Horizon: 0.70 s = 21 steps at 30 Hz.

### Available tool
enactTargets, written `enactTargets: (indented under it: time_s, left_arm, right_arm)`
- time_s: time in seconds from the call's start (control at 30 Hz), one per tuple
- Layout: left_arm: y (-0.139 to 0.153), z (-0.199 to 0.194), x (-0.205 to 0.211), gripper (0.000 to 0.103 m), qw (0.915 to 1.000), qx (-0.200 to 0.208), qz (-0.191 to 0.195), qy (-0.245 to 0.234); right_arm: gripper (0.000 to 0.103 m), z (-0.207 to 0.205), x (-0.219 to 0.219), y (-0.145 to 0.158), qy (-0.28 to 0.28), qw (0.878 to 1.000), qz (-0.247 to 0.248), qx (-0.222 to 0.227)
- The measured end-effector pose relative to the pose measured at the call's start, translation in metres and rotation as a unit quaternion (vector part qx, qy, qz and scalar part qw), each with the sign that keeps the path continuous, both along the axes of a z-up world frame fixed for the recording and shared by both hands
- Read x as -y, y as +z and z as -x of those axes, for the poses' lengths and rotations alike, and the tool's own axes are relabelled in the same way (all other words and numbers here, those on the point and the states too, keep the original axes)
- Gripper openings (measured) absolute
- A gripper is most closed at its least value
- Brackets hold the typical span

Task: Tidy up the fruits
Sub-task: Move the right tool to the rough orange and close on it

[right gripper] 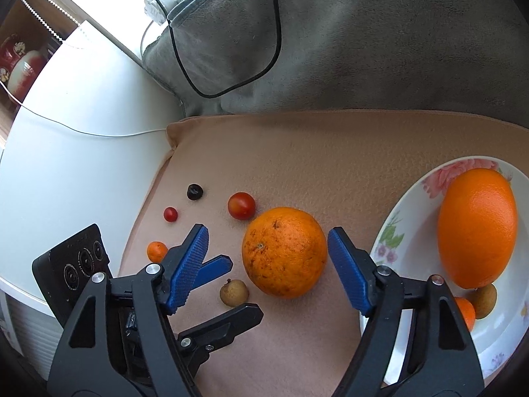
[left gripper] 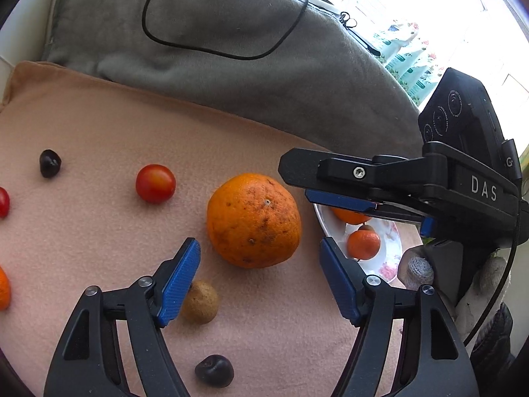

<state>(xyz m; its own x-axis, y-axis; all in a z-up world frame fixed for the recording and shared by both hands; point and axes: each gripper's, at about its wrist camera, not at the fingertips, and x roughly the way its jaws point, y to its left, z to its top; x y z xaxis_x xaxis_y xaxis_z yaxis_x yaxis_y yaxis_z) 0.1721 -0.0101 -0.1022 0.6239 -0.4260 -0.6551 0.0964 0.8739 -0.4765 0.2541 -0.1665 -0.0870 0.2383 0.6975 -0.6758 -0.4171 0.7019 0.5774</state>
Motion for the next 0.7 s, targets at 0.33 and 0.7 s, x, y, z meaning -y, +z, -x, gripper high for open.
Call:
enactTargets:
  time_s: [0.33, 0.7]
  left_arm:
    - [-0.006, -0.007, 0.002, 0.071, 1.0, -0.006, 0.004, -0.005]
    - [-0.012, -0.009, 0.002, 0.069, 0.9999, -0.015, 0.003, -0.007]
  right_arm:
    - [0.071, -0.008, -0.014, -0.012, 0.009, 0.999, 0.037, -0.002]
    - [0.067, -0.012, -0.019, -0.02, 0.016, 0.998, 0.061, -0.005]
